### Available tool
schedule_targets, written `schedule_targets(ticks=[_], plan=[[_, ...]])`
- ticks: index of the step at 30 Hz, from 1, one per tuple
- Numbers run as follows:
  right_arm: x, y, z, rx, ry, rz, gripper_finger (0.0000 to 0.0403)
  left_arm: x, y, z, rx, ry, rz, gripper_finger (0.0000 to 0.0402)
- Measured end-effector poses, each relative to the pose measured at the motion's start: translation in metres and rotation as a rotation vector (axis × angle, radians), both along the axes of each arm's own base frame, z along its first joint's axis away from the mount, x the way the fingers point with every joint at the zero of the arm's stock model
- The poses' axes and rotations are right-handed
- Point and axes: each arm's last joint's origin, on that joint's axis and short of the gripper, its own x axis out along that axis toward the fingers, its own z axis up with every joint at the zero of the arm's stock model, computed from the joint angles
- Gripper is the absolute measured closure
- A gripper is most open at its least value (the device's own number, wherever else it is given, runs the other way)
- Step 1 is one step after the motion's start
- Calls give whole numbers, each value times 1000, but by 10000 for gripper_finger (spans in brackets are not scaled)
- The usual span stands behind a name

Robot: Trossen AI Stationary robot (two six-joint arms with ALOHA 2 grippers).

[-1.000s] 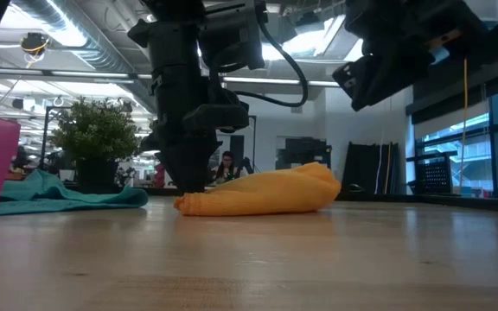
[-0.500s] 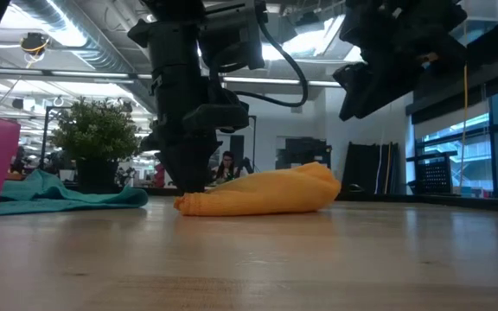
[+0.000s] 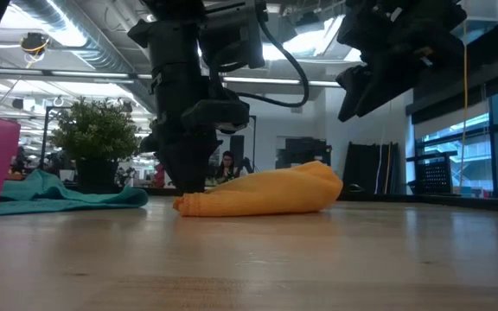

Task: Roll microfiber towels into tight, uniform cylinder then place into a basket
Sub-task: Roll the yellow microfiber cloth

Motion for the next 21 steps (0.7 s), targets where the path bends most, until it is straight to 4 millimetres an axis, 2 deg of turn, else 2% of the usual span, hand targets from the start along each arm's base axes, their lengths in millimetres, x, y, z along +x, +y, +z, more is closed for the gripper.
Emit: schedule_targets(ticks=[21], plan=[[0,0,0,-2,-2,3,200,1,0,0,1,-12,3,401]])
